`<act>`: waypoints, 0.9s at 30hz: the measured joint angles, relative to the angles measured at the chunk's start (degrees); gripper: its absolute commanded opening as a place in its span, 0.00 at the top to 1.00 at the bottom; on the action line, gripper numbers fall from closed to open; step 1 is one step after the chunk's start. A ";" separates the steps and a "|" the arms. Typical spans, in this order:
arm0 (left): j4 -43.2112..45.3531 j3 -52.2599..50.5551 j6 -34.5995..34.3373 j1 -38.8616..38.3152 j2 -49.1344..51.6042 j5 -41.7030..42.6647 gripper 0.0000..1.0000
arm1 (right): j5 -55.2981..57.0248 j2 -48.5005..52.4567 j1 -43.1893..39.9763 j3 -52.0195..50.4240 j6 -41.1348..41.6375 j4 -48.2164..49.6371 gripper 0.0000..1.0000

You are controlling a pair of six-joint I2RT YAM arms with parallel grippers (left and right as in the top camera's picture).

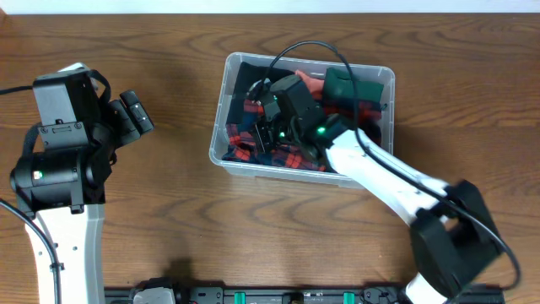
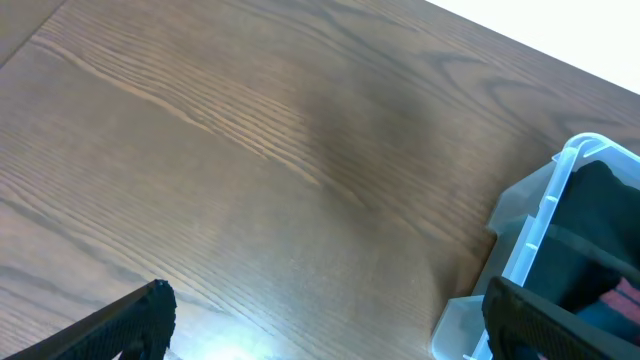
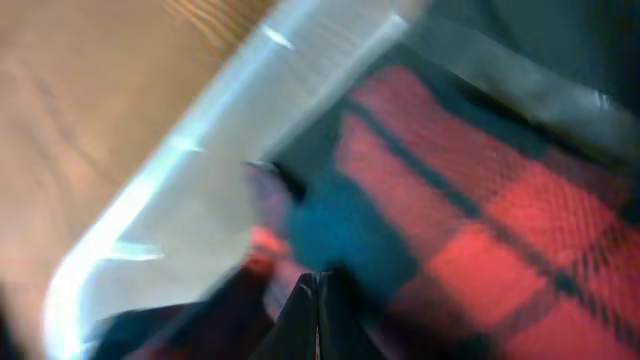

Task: Pack container
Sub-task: 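Press the clothes flat inside the bin with the right gripper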

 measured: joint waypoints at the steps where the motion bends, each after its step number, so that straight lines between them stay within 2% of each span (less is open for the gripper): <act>1: 0.00 0.00 0.00 -0.02 0.00 0.00 0.02 | -0.96 -1.75 0.00 0.00 -0.15 0.11 0.99; 5: 0.00 0.00 0.00 -0.02 0.00 0.00 0.02 | -3.45 -8.90 0.11 0.07 -1.20 0.66 0.99; 9: 0.00 0.00 0.00 -0.02 0.00 0.00 0.02 | -5.03 -10.58 1.07 0.76 -2.95 -0.44 0.99; 19: 0.00 0.00 0.00 0.00 0.00 0.00 0.02 | -6.49 3.08 5.53 0.81 -6.05 -2.95 0.99; 27: 0.00 0.00 0.00 0.00 0.00 0.00 0.02 | -7.32 4.33 4.83 0.85 -6.25 -5.29 0.98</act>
